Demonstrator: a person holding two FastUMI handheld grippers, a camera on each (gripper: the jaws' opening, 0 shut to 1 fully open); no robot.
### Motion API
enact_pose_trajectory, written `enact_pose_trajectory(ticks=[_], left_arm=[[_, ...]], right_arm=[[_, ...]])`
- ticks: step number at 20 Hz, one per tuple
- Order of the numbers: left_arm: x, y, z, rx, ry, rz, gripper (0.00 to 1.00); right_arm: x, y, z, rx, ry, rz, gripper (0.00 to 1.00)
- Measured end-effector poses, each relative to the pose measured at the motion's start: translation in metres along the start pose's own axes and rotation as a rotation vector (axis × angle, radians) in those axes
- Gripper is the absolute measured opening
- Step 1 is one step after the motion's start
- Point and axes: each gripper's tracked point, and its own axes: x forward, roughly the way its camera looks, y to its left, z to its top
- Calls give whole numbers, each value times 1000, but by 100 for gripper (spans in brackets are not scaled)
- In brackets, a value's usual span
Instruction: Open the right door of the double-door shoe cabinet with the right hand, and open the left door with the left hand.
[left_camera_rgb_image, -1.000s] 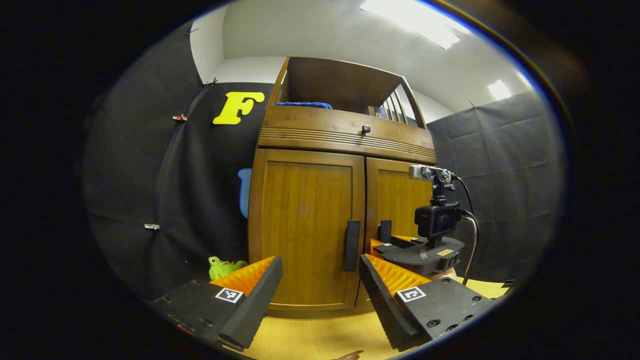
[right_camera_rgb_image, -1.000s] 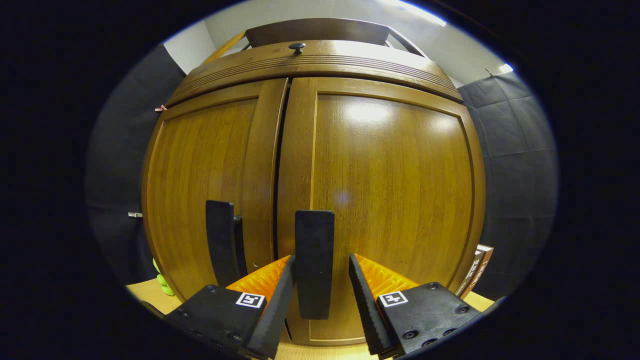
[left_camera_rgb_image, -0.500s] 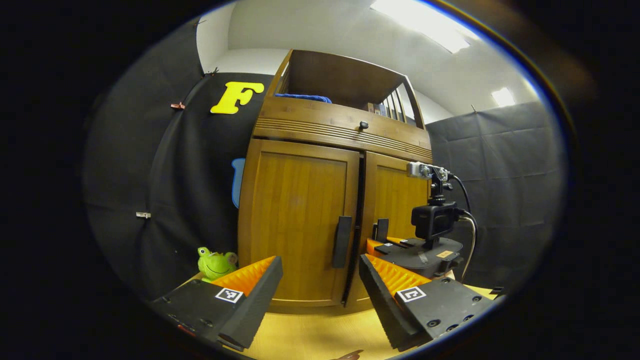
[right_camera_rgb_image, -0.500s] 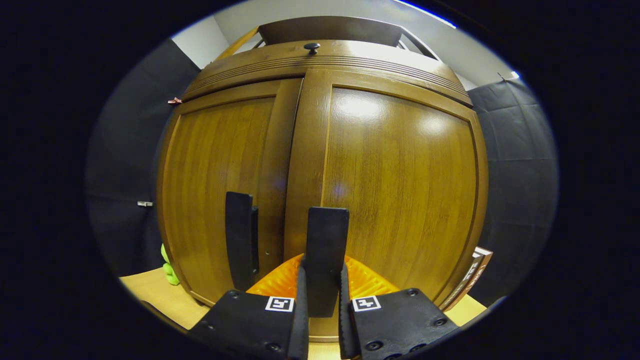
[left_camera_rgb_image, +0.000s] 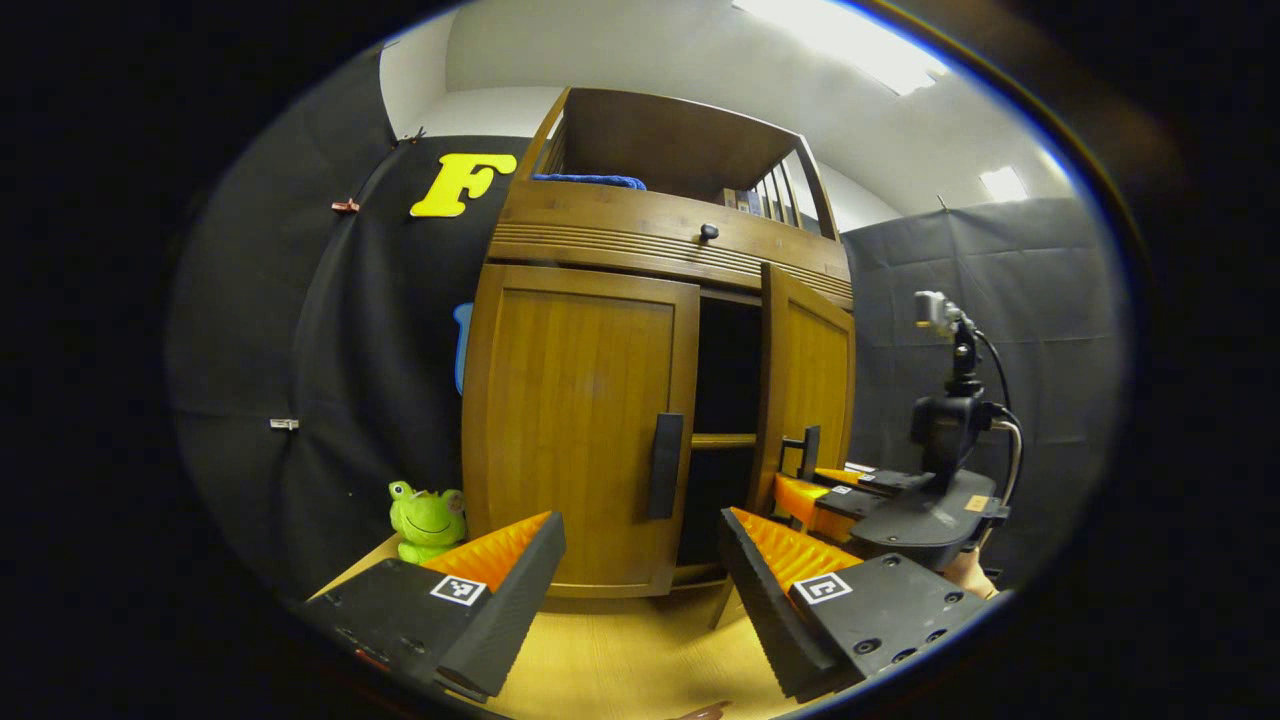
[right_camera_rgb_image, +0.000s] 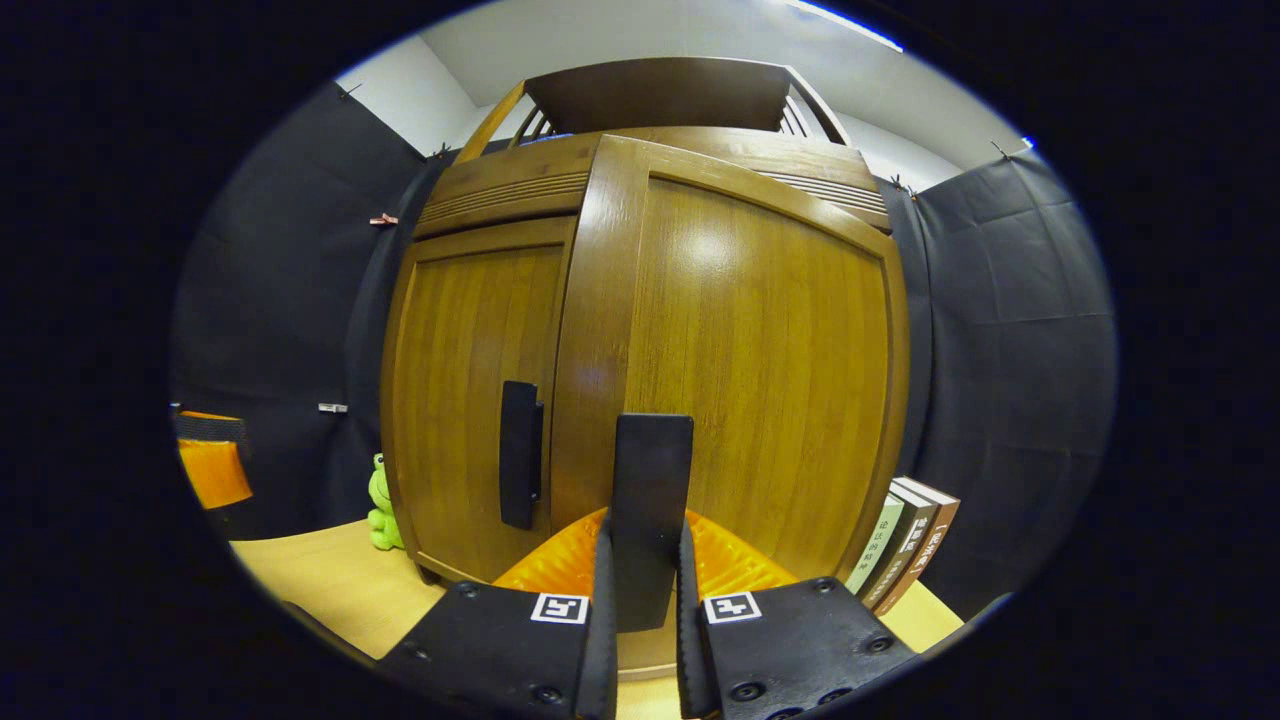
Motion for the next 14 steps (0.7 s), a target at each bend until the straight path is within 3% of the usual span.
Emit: enact_pose_trajectory(ticks=[8, 14], left_arm=[[10, -42, -5, 29, -7, -32, 96], [13, -63, -10, 39, 0, -75, 96]], right_arm=[[-47, -27, 0, 3, 22, 36, 27], [-76, -56, 3, -21, 11, -18, 27]])
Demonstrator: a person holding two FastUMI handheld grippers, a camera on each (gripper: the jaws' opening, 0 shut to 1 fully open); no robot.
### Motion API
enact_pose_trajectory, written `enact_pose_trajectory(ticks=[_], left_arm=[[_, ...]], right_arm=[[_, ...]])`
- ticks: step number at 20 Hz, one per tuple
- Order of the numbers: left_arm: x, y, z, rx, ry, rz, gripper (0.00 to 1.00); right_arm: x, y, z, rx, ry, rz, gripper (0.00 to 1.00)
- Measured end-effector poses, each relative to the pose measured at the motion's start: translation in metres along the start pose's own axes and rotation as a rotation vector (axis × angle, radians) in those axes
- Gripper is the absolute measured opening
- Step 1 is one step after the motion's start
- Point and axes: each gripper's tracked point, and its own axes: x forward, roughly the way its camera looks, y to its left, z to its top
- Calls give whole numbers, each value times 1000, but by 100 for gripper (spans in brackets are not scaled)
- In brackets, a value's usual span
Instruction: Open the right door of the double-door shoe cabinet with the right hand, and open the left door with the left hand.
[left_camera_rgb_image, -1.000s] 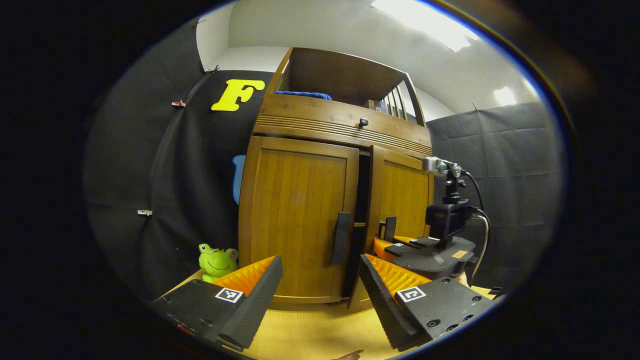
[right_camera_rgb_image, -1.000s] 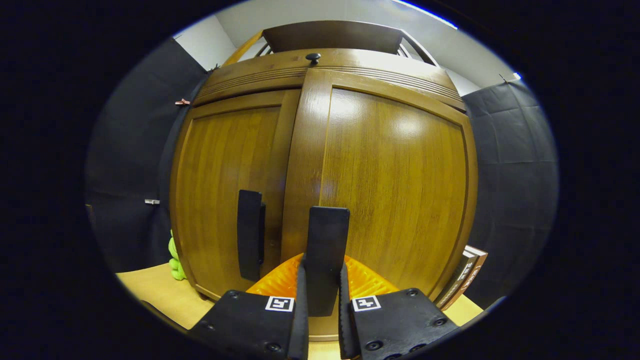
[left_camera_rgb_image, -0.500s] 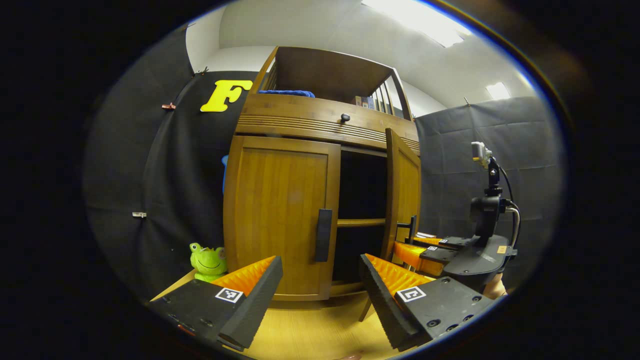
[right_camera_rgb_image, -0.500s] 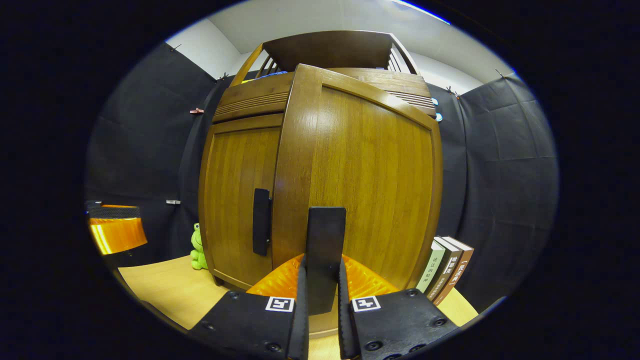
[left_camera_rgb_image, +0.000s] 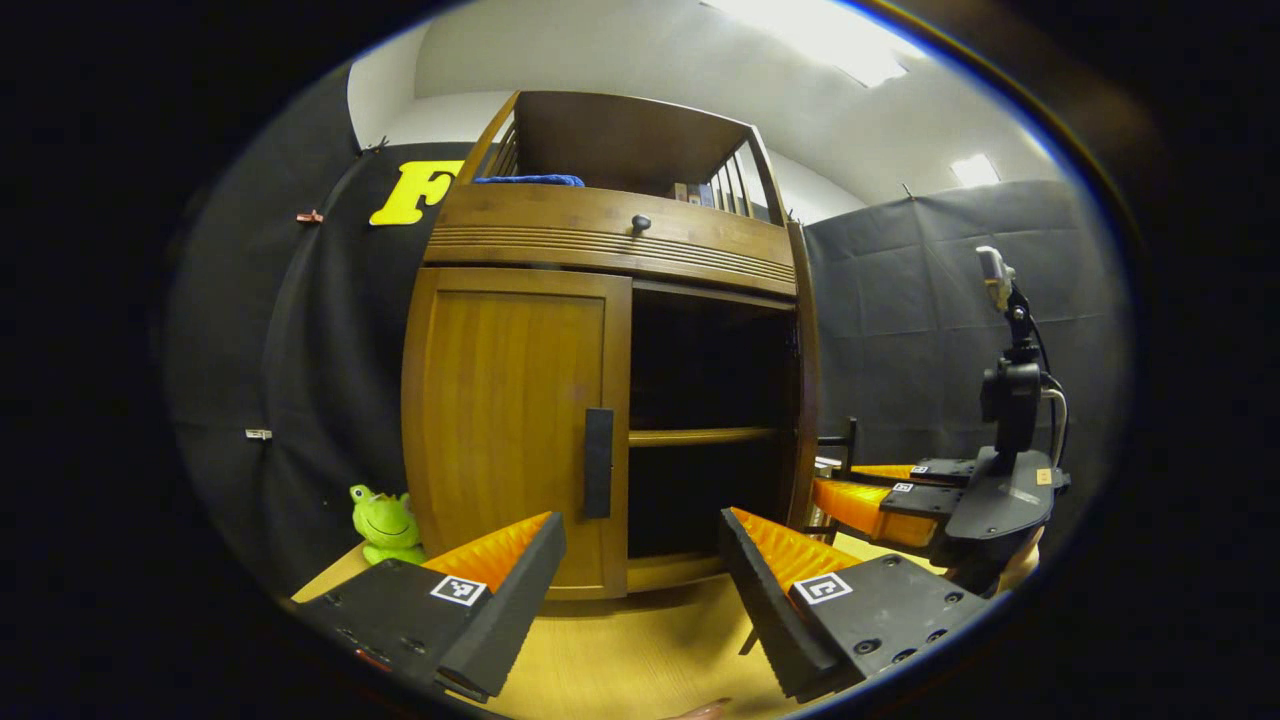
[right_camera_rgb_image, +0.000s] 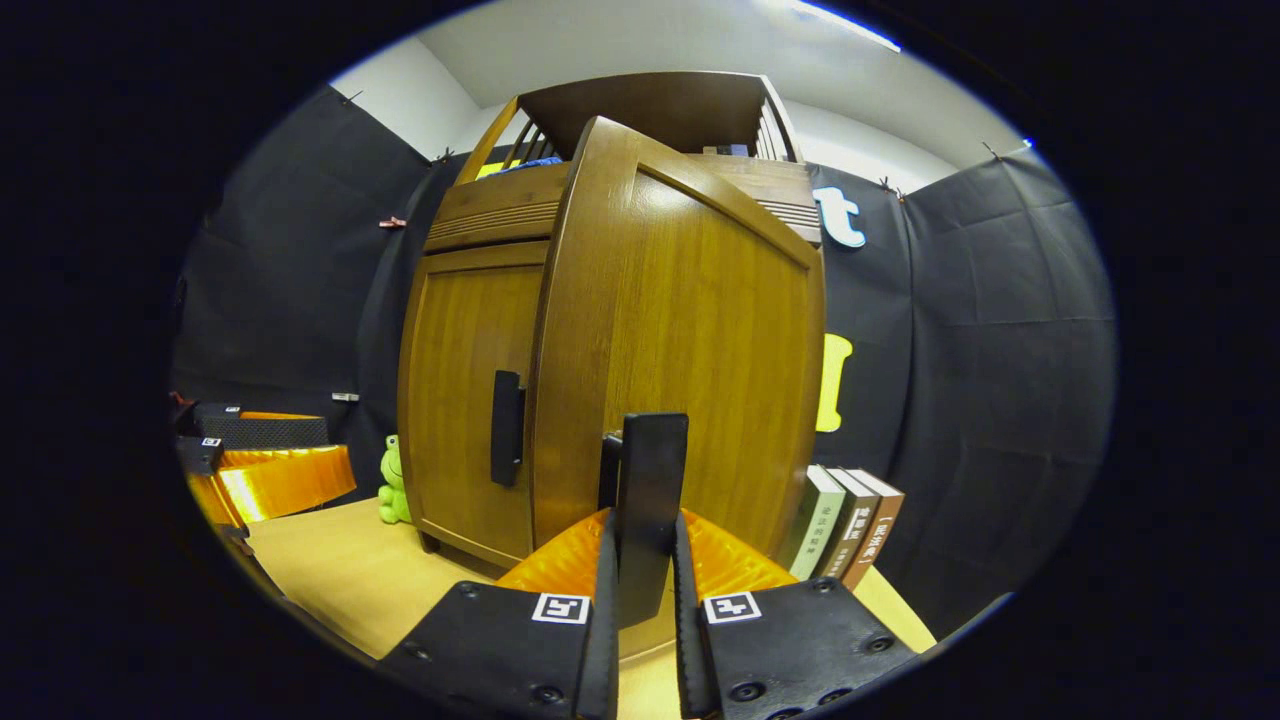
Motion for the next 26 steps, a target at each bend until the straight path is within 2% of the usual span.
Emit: enact_pose_trajectory(ticks=[6, 8, 9, 11, 12, 15, 16, 17, 18, 19, 20, 21, 22, 23, 24, 26], left_arm=[[1, -6, -3, 14, 1, -4, 96], [1, -3, -2, 22, -4, 11, 95], [1, 1, -2, 22, -9, 23, 95], [1, 5, -3, 13, -14, 41, 96], [2, 7, -4, 10, -12, 46, 96], [4, 15, -6, 16, -5, 62, 96], [6, 16, -7, 19, -4, 68, 96], [9, 17, -6, 19, -2, 73, 96], [12, 18, -8, 18, 0, 76, 95], [15, 19, -8, 16, 1, 78, 96], [18, 18, -9, 16, 1, 80, 96], [21, 19, -10, 17, -1, 82, 96], [25, 20, -10, 17, -8, 88, 96], [28, 22, -10, 15, -13, 94, 96], [34, 22, -12, 13, -13, 96, 96], [46, 25, -18, 16, -10, 97, 96]], right_arm=[[-26, -34, -1, -23, -6, -80, 27], [-31, -43, -2, -14, -9, -100, 27], [-33, -47, -7, -6, 0, -106, 22], [-35, -59, -14, 15, 16, -116, 25], [-36, -64, -14, 23, 19, -123, 22], [-42, -81, -16, 39, 14, -151, 23], [-46, -88, -15, 37, 6, -168, 24], [-49, -97, -15, 31, 0, -190, 14], [-56, -105, -15, 25, -5, -211, 21], [-61, -113, -13, 19, -11, -232, 12], [-68, -122, -11, 16, -21, -253, 16], [-73, -131, -6, 18, -38, -276, 15], [-75, -137, -5, 32, -39, -282, 12], [-76, -139, -9, 55, -34, -273, 15], [-76, -142, -9, 74, -36, -273, 12], [-79, -147, -8, 87, -31, -271, 15]])
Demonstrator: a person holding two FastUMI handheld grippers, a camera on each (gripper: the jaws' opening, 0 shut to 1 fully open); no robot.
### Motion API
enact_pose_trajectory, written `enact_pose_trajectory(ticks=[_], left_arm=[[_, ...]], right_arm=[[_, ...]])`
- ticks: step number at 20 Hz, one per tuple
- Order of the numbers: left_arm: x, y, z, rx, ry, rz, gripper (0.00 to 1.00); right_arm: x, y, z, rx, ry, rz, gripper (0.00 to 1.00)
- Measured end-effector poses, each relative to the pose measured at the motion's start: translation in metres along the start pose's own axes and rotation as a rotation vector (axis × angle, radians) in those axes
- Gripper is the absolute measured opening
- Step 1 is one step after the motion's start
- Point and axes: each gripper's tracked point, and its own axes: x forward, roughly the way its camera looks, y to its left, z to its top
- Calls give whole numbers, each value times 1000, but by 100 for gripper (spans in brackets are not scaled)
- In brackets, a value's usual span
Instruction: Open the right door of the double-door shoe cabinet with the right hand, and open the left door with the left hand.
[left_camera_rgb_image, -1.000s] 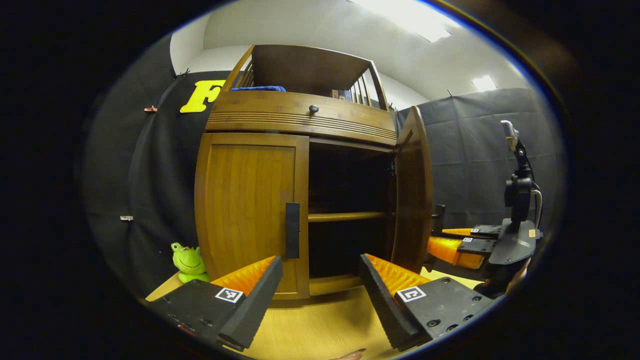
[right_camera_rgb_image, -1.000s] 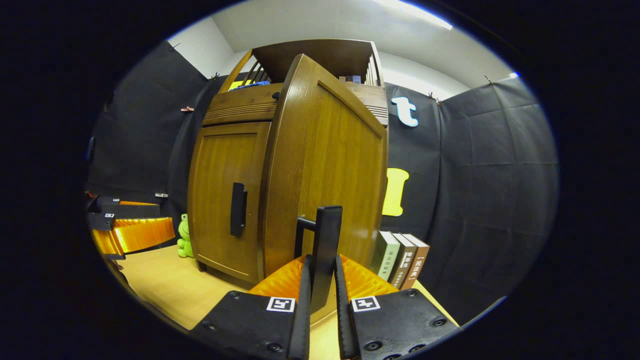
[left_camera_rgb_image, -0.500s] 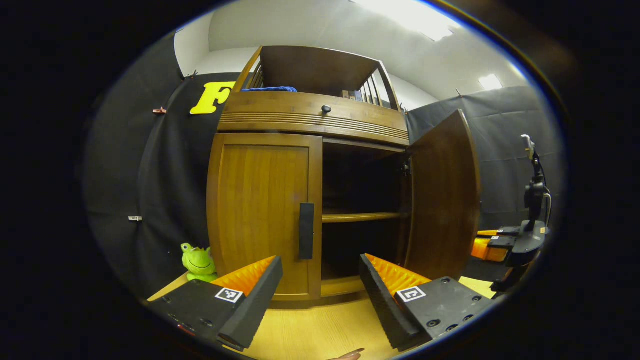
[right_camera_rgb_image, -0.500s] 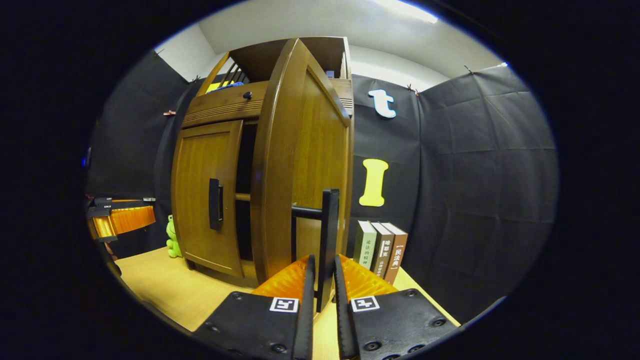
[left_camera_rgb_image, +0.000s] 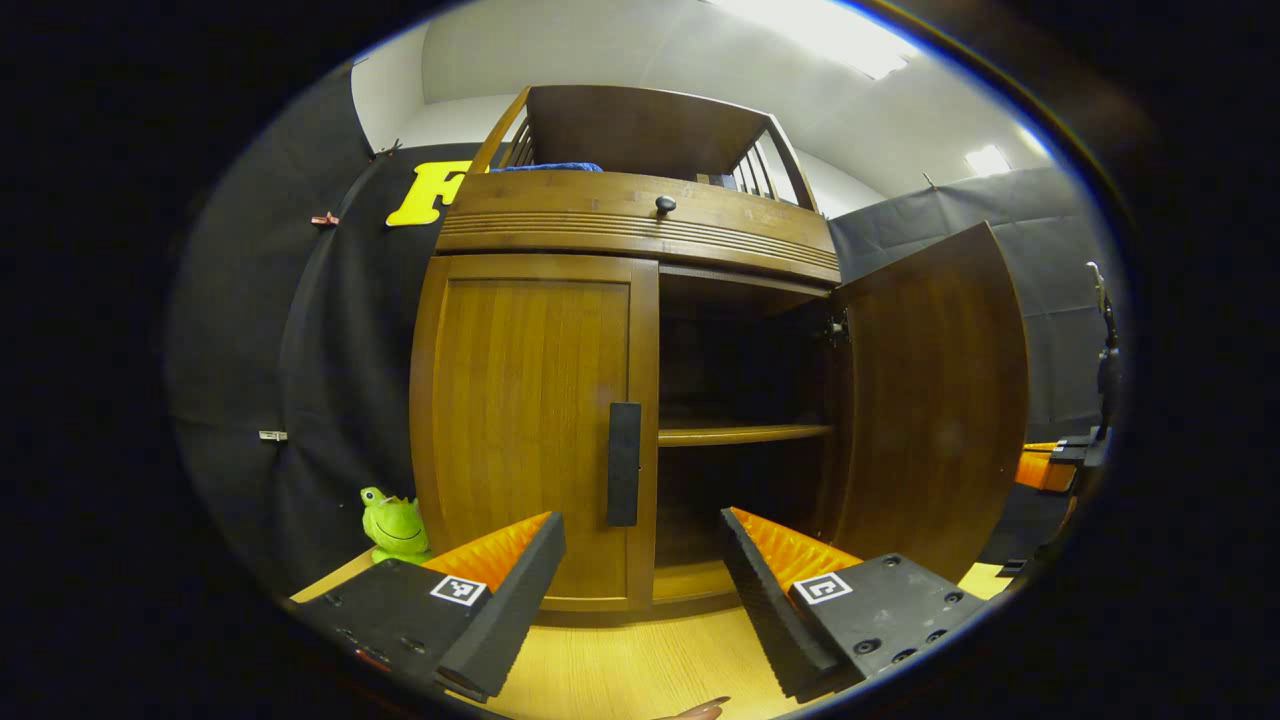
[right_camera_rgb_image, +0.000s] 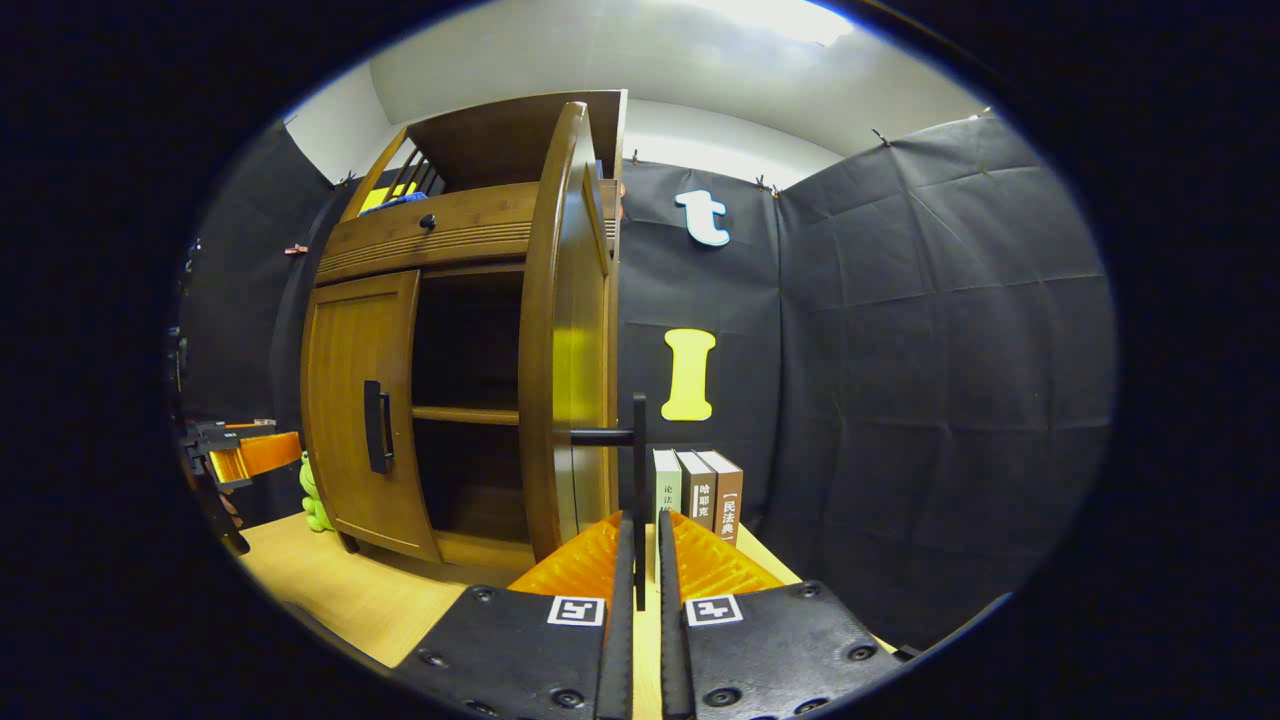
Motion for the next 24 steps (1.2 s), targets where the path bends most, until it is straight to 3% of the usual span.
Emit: enact_pose_trajectory(ticks=[5, 9, 11, 12, 13, 14, 15, 22, 24], left_arm=[[38, 12, -10, -7, -4, 35, 96], [70, 23, -16, -38, 15, 72, 96], [83, 33, -16, -38, 6, 101, 95], [90, 35, -17, -39, 4, 111, 95], [97, 38, -17, -41, 3, 120, 96], [103, 39, -18, -44, 2, 124, 95], [109, 38, -18, -45, 2, 122, 95], [152, 30, -29, 19, 40, 125, 96], [160, 32, -34, 24, 50, 139, 95]], right_arm=[[-4, -20, 2, -21, -14, -29, 12], [-10, -49, 8, -75, -52, -125, 15], [-15, -46, 9, -67, -52, -101, 12], [-14, -45, 6, -66, -44, -92, 22], [-15, -47, 4, -75, -40, -94, 19], [-16, -46, 5, -82, -39, -90, 23], [-17, -45, 7, -83, -38, -90, 19], [-52, -74, 42, 11, -170, -155, 95], [-59, -83, 44, 3, -183, -183, 100]])
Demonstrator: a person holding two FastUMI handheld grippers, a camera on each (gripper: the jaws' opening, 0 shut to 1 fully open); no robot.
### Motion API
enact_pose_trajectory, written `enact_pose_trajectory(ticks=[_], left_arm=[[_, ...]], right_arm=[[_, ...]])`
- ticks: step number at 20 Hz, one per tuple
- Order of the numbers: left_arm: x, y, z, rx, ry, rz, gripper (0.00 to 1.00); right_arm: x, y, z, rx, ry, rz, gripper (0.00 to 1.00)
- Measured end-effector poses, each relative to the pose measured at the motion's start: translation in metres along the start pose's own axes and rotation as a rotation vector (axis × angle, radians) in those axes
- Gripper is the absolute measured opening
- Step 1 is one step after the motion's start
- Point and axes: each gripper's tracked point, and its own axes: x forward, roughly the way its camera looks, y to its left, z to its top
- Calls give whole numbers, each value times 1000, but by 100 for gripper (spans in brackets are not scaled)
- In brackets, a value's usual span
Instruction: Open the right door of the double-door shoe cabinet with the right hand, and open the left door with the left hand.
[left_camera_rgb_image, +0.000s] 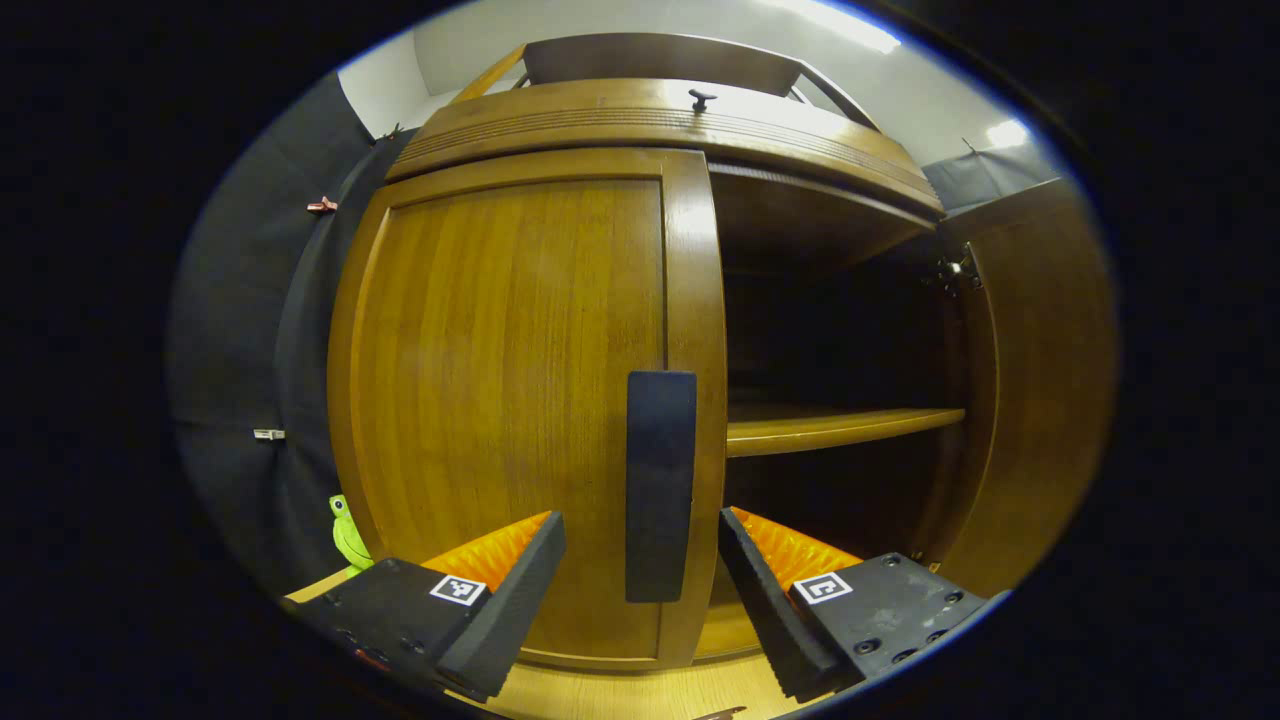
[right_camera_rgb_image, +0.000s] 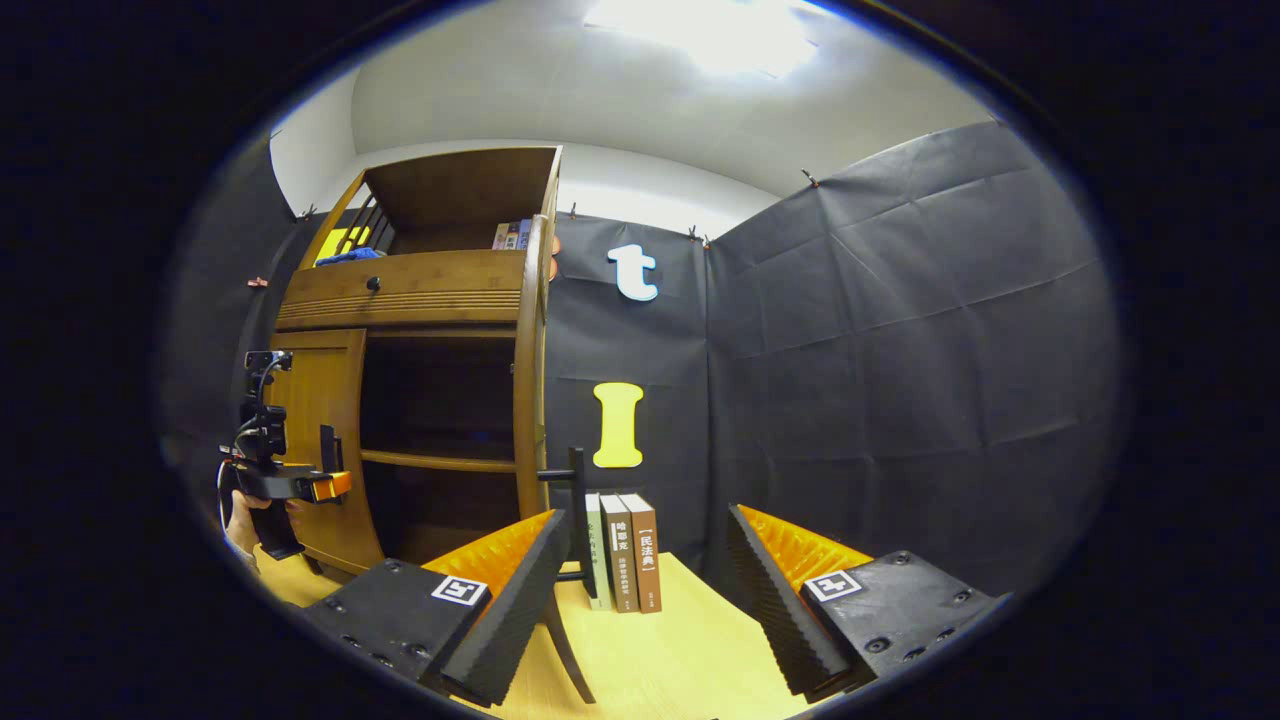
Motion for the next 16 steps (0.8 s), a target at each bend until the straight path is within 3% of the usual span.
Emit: enact_pose_trajectory(ticks=[3, 5, 6, 8, 9, 12, 16], left_arm=[[12, 5, -2, -28, 3, 14, 95], [13, -6, -1, -66, -8, -50, 73], [13, -8, 1, -85, -11, -58, 62], [10, -5, -1, -62, -4, -38, 40], [11, -6, -1, -51, 1, -27, 36], [7, -6, -3, -46, 16, -35, 31], [-11, -5, -1, -38, 21, -67, 34]], right_arm=[[-5, -12, -2, -33, 2, -36, 98], [-6, -13, -4, -37, 14, -39, 98], [-7, -13, -6, -38, 21, -37, 92], [-8, -14, -11, -28, 45, -34, 90], [-9, -14, -15, -19, 61, -29, 90], [-12, -13, -19, -6, 96, -25, 91], [-20, -12, -16, -16, 105, -28, 91]])
